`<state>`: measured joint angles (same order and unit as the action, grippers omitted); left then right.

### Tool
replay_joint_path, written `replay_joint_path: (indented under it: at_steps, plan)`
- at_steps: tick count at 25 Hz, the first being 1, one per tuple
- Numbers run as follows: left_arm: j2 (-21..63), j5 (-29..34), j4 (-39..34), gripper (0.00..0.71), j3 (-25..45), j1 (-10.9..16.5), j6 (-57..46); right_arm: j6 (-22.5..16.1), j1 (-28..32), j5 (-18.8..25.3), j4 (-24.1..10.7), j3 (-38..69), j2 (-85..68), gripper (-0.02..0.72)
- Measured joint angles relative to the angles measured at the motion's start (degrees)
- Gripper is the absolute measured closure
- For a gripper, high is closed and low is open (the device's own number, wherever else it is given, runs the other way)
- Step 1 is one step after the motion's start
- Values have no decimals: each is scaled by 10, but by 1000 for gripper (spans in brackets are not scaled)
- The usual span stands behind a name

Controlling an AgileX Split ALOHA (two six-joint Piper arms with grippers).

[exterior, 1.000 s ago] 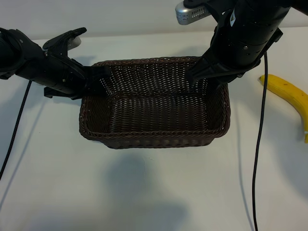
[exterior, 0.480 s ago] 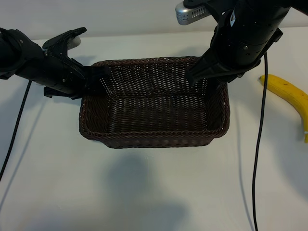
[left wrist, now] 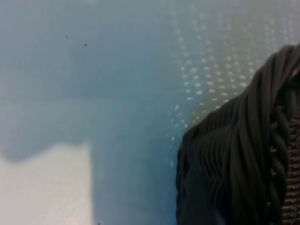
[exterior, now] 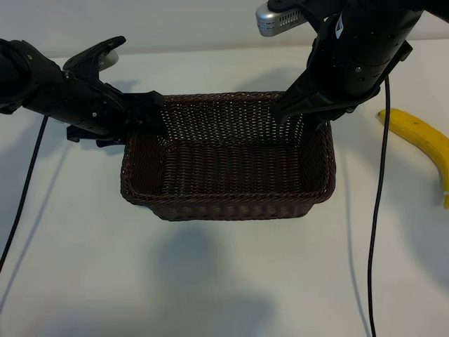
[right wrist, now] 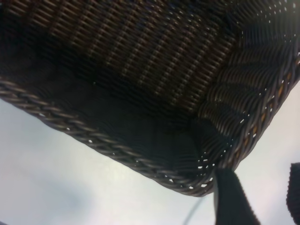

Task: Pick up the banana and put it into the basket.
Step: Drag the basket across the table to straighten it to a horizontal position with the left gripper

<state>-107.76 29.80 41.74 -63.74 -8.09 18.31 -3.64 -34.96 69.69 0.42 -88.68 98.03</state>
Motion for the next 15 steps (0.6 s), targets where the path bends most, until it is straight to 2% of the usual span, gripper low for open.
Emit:
replay_joint_path:
  at_steps: [15]
  plan:
    - [20,21,0,127,0,0,-3,0,0,0,-1,0,0,386]
